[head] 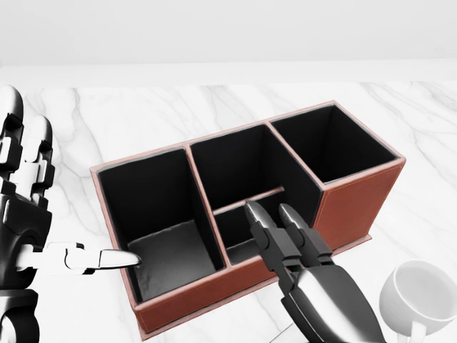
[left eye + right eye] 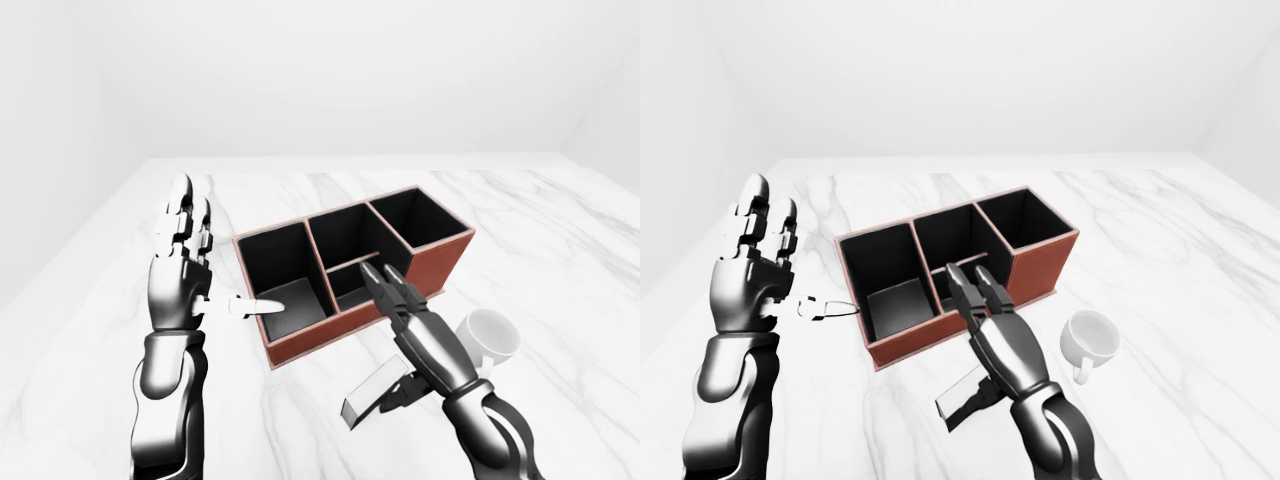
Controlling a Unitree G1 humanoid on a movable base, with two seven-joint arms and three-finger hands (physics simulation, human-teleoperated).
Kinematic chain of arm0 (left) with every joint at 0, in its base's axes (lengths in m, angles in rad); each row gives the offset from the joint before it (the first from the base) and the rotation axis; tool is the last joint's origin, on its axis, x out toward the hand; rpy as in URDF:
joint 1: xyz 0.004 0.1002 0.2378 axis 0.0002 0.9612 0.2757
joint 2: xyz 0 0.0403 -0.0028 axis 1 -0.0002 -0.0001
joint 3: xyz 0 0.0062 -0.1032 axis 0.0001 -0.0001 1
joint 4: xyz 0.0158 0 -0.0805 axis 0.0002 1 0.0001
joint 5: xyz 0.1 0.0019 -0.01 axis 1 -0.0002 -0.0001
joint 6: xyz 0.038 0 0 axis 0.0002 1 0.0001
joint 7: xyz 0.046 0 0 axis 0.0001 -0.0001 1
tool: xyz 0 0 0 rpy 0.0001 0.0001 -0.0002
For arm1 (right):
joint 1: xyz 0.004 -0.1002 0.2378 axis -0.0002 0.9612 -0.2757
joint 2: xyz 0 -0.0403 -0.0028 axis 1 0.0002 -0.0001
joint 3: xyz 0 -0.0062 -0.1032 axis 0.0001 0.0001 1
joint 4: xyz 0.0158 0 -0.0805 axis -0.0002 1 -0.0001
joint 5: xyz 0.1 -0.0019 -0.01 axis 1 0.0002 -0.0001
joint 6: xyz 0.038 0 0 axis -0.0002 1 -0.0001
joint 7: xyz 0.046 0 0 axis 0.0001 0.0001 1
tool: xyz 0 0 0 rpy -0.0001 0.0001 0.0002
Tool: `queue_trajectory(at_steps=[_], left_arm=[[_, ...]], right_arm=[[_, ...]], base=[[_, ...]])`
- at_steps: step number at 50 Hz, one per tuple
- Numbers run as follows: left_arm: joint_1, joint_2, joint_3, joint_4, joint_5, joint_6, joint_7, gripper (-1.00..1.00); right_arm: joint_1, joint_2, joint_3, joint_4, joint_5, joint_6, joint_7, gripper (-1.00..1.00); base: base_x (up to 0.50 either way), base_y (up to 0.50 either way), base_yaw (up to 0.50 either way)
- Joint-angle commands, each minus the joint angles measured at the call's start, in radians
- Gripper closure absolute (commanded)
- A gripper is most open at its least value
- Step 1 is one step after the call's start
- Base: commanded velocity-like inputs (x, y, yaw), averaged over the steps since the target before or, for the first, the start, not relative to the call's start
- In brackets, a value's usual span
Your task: Pick up the book and place it in the front compartment of the caddy.
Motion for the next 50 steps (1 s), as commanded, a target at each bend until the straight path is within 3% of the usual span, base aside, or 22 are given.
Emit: queue_trajectory(at_steps=[1,50], left_arm=[[-0.001,0.000,0.000,-0.002,0.000,0.000,0.000,-1.00],[-0.001,0.000,-0.001,0.000,0.001,0.000,-0.001,-1.00]], right_arm=[[0.016,-0.008,0.018,0.025,-0.015,-0.015,-0.029,-1.00],[0.056,-0.041,0.073,0.135,-0.073,-0.015,-0.135,-1.00]], base=[[0.00,0.00,0.00],[0.00,0.00,0.00]])
